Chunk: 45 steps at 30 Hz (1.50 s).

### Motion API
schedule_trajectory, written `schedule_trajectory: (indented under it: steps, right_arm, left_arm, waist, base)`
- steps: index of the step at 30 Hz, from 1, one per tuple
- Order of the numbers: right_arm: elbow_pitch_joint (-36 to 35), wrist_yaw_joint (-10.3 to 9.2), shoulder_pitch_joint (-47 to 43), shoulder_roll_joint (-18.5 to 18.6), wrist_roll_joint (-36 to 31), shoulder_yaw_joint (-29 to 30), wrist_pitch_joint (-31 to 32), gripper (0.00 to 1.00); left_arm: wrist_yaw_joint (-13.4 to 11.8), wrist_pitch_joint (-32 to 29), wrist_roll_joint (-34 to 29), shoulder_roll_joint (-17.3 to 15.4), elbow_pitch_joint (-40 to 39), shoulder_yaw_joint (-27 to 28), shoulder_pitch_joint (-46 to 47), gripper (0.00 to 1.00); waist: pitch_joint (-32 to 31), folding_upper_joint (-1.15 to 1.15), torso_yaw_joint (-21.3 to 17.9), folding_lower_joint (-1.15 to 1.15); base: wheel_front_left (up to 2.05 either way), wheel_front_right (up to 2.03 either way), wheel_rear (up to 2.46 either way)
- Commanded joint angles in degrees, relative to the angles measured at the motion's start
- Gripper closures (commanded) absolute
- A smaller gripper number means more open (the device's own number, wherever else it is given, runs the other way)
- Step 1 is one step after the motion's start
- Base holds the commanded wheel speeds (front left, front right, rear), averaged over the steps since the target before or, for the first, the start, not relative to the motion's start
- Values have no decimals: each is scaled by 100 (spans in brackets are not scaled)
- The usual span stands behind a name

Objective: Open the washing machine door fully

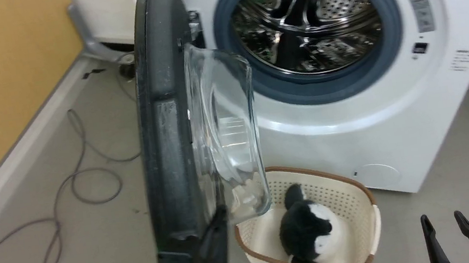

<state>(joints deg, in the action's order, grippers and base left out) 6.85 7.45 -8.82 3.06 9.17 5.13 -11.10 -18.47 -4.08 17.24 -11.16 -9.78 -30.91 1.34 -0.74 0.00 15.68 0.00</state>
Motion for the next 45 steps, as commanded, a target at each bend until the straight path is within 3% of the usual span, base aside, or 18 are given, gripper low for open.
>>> schedule_trajectory:
  steps: [1, 8, 12, 29, 31, 39, 45]
  right_arm:
    - [15, 3, 67, -18, 45, 4, 17, 0]
    - [43, 3, 112, -18, 50, 21, 43, 0]
    - [48, 3, 135, -18, 41, -6, 69, 0]
    - [86, 3, 227, -18, 16, -57, 188, 0]
    - [103, 3, 254, -18, 13, -81, 191, 0]
    - [178, 3, 223, -18, 49, -87, 167, 0]
    - [198, 3, 196, -18, 37, -87, 154, 0]
  left_arm:
    - [-81, 48, -28, -78, -30, 106, -55, 100]
    - [-380, 187, 12, -307, -67, 633, -136, 100]
    - [-402, 410, 228, -437, 39, 1072, -82, 100]
    - [185, 1497, 1205, -1155, 1860, 2712, 712, 100]
    - [379, 1672, 1334, -1262, 2386, 2903, 890, 100]
    - [358, 1846, 1285, -1030, 2460, 2932, 572, 100]
    - [114, 1873, 1108, -750, 1843, 2781, 0, 100]
  waist:
    - [28, 0, 169, 0]
    - [51, 0, 432, 0]
    - [54, 0, 459, 0]
    - [252, 0, 144, 0]
    - [271, 0, 82, 0]
    - [136, 0, 24, 0]
    - [6, 0, 1, 0]
  base:
    - [0, 0, 0]
    - [0, 0, 0]
    - [0, 0, 0]
    - [0, 0, 0]
    - [0, 0, 0]
    - [0, 0, 0]
    - [0, 0, 0]
